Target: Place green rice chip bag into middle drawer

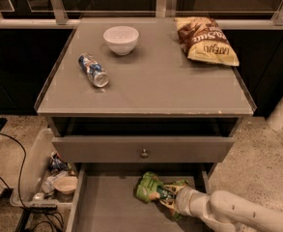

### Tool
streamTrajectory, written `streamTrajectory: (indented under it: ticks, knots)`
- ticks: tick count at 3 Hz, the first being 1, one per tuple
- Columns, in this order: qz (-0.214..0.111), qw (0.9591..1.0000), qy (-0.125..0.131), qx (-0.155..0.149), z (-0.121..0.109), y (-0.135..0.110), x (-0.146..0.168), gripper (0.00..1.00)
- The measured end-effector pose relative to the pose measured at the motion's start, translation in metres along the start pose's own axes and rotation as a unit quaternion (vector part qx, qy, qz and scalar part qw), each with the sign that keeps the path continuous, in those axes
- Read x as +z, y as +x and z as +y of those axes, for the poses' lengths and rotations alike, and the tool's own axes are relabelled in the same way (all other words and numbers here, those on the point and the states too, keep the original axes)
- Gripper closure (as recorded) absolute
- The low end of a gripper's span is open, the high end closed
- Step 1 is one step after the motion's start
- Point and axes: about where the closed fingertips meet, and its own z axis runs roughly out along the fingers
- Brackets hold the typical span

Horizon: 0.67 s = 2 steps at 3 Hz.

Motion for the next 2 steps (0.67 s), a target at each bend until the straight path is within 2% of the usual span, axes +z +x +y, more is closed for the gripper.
streamTrajectory:
  ticks: [1, 2]
  knots:
    - [0.0, 1.0, 0.0, 0.0, 0.0, 0.0, 0.0, 0.13]
    - [0.0, 1.0, 0.0, 0.0, 0.0, 0.0, 0.0, 0.0]
